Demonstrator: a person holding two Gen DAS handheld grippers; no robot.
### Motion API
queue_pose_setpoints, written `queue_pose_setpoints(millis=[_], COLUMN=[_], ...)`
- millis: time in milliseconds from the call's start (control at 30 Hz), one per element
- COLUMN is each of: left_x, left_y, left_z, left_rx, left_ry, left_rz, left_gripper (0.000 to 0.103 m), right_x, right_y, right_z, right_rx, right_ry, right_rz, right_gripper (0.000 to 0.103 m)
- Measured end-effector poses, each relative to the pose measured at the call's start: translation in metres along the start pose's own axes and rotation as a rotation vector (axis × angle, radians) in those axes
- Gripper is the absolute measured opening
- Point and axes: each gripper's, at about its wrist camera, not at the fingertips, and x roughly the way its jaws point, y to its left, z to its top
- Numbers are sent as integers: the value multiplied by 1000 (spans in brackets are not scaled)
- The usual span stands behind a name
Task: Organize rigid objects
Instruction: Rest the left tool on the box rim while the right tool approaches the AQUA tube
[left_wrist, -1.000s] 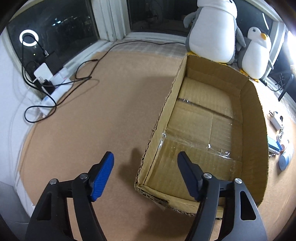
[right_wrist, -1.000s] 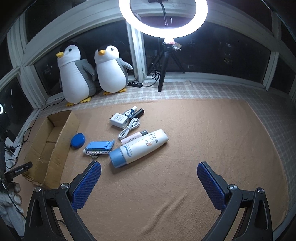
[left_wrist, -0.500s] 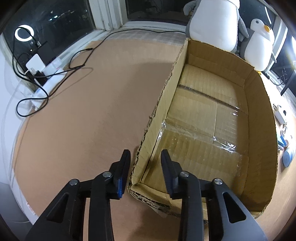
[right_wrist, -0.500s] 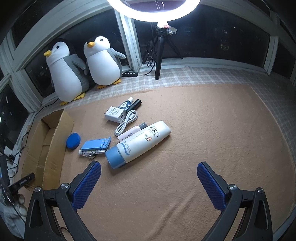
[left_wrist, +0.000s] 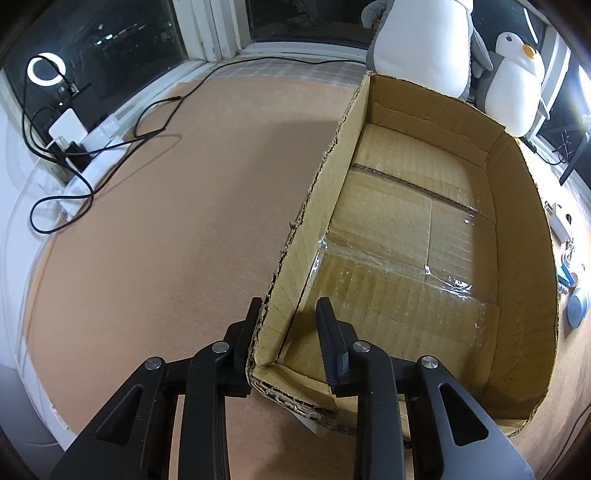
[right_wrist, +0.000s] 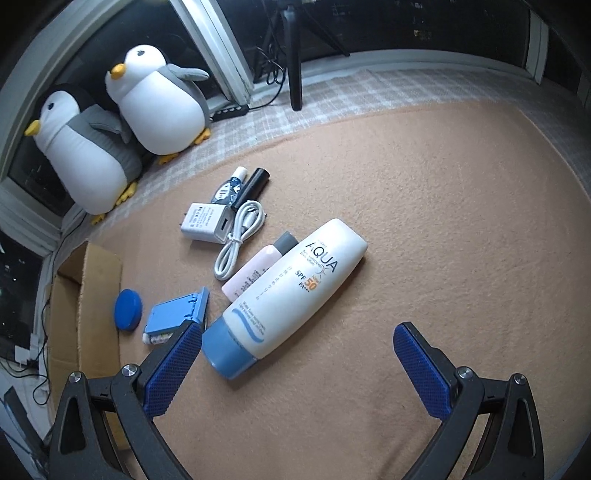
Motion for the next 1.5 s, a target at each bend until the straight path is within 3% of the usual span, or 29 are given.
queue_pose_setpoints(millis=[500,567,933,1233,1367,1500], left_x=[0,0,1,0,0,0], left_y=[2,2,4,5,5,4], left_z=[0,0,-3,-3,-3,-3], left_rx=[-18,-20,-25,-26,-26,-28], left_ry=[-3,-3,-6,-5,-4,-3], left_rz=[-8,-10,-15,-15,-14,-15], left_gripper=[26,26,27,27,27,27], right_x=[29,32,27,13,14,23], right_y=[25,26,15,-3,0,12], right_z=[6,5,-2,-2,-5,-11], right_rx=[-105,-127,-234,-277,-246,-263], right_ry=[46,59,73,29,21,-4], right_rz=[-110,-123,-116,-159,-109,-134], right_gripper=[100,96,93,91,91,91])
